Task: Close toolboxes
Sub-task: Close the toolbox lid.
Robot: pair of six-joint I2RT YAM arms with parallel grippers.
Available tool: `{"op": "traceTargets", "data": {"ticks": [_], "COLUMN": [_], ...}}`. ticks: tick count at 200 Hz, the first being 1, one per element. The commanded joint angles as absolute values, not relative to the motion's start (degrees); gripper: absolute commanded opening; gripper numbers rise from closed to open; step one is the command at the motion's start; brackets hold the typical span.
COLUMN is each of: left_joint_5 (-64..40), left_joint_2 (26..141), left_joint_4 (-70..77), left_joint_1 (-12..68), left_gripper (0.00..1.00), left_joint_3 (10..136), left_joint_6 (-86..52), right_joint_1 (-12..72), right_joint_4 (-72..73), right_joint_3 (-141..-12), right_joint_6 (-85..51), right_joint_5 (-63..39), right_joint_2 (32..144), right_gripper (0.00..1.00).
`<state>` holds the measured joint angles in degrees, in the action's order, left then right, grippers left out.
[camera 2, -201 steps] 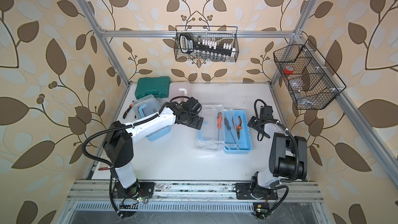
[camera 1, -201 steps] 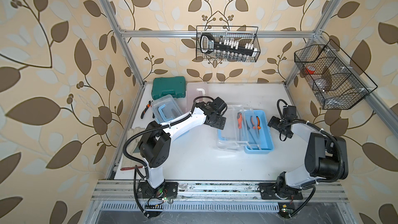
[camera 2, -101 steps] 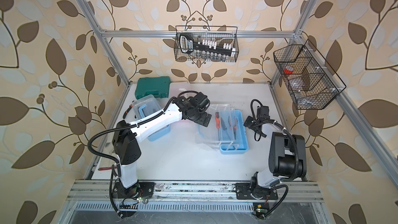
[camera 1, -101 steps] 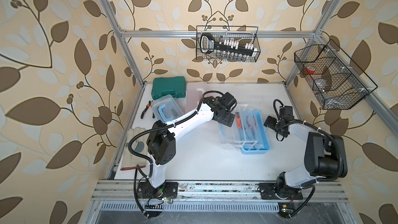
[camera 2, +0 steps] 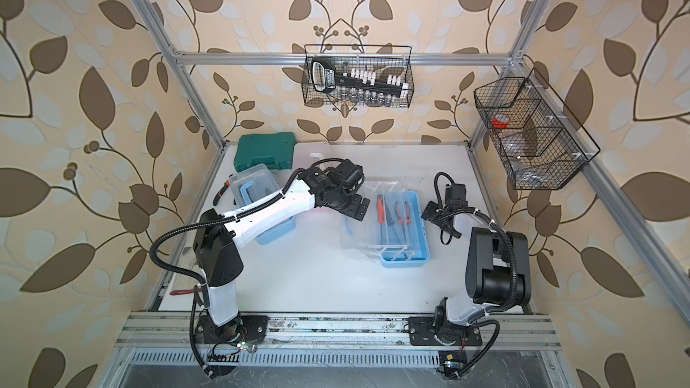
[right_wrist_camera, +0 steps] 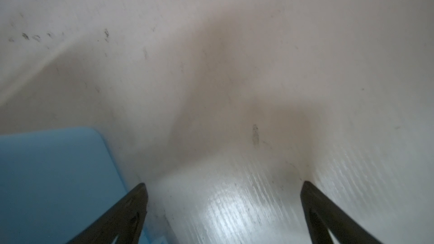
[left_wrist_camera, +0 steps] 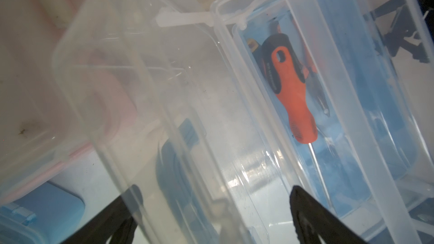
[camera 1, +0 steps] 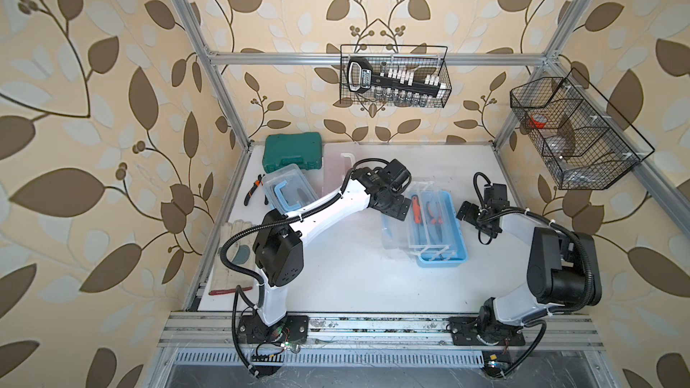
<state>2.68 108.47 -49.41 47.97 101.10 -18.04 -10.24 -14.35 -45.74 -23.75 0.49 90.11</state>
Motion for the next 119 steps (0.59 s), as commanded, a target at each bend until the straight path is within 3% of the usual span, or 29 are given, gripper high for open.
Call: {"op": "traceTargets", "data": {"ticks": [1,119], "left_joint_5": [-6.6,-16.3], "left_joint_2": [104.4,105.8], "left_joint_4": [-41.8,-35.7], "left_joint_1": [49.4,49.6], "left_gripper": [0.99,0.99], "left_joint_3": [102.1,103.9], "left_joint_6": [-18.1,-22.5], "right_joint_1": [-8.9,-8.6], "right_joint_4": [-17.5,-16.9], "right_joint_3": [-44.0,-43.9], "right_joint_6": [-22.4,-22.4], "right_joint_5": [-2.7,-4.5], "right_joint_2": [92.2,92.3], "right_gripper": [0.98,0.98]}}
